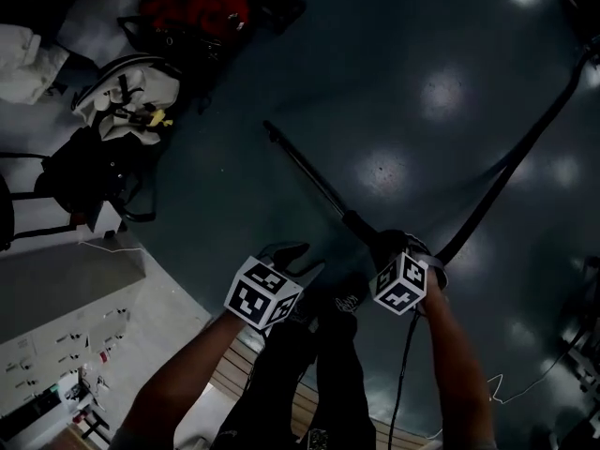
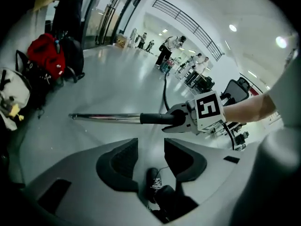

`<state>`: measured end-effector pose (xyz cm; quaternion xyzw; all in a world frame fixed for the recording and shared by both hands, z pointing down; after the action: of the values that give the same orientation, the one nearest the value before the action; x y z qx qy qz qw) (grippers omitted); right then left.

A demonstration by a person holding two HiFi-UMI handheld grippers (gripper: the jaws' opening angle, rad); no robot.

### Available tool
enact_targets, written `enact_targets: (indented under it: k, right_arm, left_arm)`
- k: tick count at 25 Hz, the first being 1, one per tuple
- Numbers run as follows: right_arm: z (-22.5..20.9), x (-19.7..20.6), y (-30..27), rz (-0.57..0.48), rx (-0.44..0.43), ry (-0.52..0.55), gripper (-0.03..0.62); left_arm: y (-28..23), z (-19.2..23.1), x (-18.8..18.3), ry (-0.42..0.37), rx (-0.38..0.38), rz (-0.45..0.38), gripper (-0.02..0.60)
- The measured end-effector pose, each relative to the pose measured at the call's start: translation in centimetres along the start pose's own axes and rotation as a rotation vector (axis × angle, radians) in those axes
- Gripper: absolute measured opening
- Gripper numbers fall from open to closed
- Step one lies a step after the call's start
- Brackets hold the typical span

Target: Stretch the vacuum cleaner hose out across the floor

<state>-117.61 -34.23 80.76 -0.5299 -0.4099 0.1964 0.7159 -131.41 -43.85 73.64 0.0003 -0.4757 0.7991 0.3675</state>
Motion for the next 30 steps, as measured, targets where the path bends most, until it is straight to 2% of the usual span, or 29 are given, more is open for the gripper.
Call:
enact_targets:
  k: [3,6,10,16,19,24,28,30]
  right_arm:
    - [1.0,-0.9,-3.6,0.015,0.016,0.026,0.098]
    - [1.5,-1.5,-5.9,0.017,0.024,0.022,0.098]
    - [3.1,-2.2,-8.5,-0.017,-0.015,-0.009,0.098]
    - [5.8,-1.0,-14.0,-0.071,-0.205,-0.021,0.098]
    - [7.9,0.0,-17.1,-0.057,-0.283,0.01,0.098]
    - [9.9,1.6,-21.8,-0.025,-0.444,0.048,0.098]
    - [12.0,2.9,-25.1,0.008,-0.592,0.079,0.098]
    - [12.9,3.6,-26.6,0.02,-0.632,0.086,0.098]
  left_arm:
    - [-0.9,2.6,3.2,0.057,0.019,-0.005,0.183]
    - [-1.9,3.9,4.4,0.087,0.05,-0.017,0.183]
    - [-3.1,5.2,6.1,0.139,0.083,-0.011,0.183]
    - [-6.2,6.6,9.5,0.191,0.069,0.011,0.181]
    - [-7.3,7.9,11.9,0.198,0.063,0.046,0.183]
    - [-10.1,10.7,13.2,0.157,0.052,0.072,0.183]
    - [-13.3,12.6,14.0,0.21,0.055,0.079,0.183]
    - [-14.8,13.0,14.5,0.216,0.059,0.088,0.183]
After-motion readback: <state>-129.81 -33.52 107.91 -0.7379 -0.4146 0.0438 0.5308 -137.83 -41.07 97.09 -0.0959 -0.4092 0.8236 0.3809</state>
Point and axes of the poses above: the fingertips, and each gripper's own axes: y backward along the fingers, z to its left, x out of its underside, the point moved 6 cm from there along y, backward along the fingers, and after that the axes turned 12 degrees about y, right-handed, at the moved point
